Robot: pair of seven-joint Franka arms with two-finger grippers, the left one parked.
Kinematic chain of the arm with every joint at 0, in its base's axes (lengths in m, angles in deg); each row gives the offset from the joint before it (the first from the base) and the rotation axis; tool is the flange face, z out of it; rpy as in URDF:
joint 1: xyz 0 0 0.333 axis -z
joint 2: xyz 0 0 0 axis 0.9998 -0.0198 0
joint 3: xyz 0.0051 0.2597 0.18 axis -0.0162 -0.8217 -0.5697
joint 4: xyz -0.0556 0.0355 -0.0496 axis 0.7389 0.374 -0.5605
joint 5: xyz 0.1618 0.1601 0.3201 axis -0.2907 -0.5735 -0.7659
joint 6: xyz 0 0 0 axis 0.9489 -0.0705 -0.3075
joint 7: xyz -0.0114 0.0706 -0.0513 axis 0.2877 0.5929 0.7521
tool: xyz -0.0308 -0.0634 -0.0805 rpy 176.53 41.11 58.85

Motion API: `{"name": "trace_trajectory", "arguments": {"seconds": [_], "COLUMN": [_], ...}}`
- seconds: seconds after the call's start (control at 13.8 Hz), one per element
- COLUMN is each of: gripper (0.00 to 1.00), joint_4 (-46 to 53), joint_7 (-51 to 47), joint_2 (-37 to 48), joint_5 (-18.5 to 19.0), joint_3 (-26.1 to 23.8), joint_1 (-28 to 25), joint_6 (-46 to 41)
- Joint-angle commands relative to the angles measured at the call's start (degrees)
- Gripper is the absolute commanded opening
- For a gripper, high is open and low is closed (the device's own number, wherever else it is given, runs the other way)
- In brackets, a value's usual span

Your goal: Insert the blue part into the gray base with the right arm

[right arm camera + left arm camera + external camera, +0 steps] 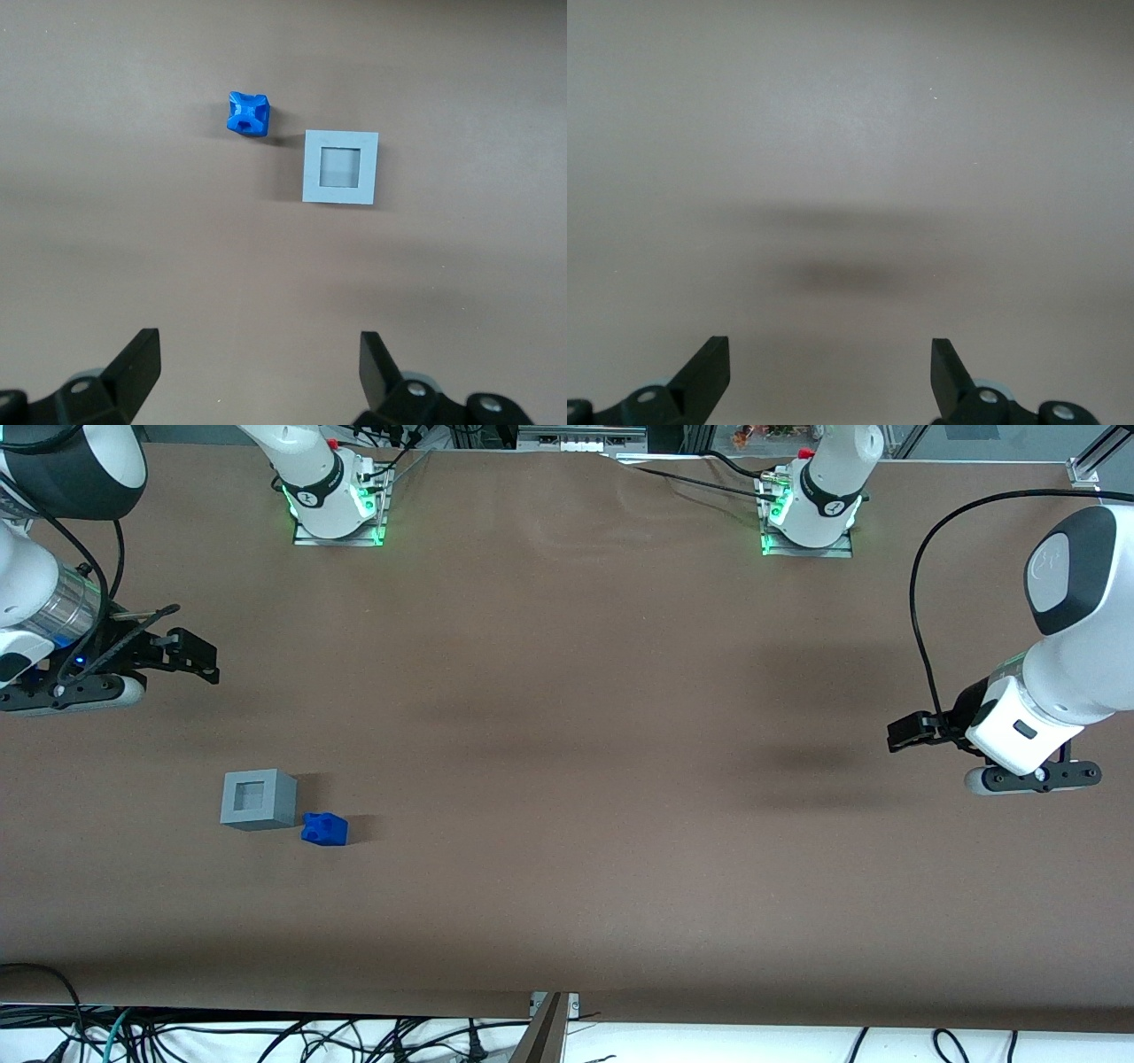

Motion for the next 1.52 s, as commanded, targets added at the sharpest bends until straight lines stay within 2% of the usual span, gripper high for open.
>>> {"name": "trace_trajectory", "arguments": {"seconds": [0.0, 0.65, 1.23, 1.45], "gripper": [0.99, 0.99, 0.99, 0.99], "joint_4": [0.4, -0.1, -0.6, -0.6], "joint_7": [1.1, 0.3, -2.3, -4.5], "joint_2": [0.7, -1.9, -21.2, -24.9], "joint_5": [-0.1, -0.1, -0.3, -0.2], "joint_3": [-0.3, -0.7, -1.8, -1.8], "joint_1": [0.5, 0.6, -1.1, -2.1], "joint_6": [-1.2, 2.3, 27.1, 31.5]}}
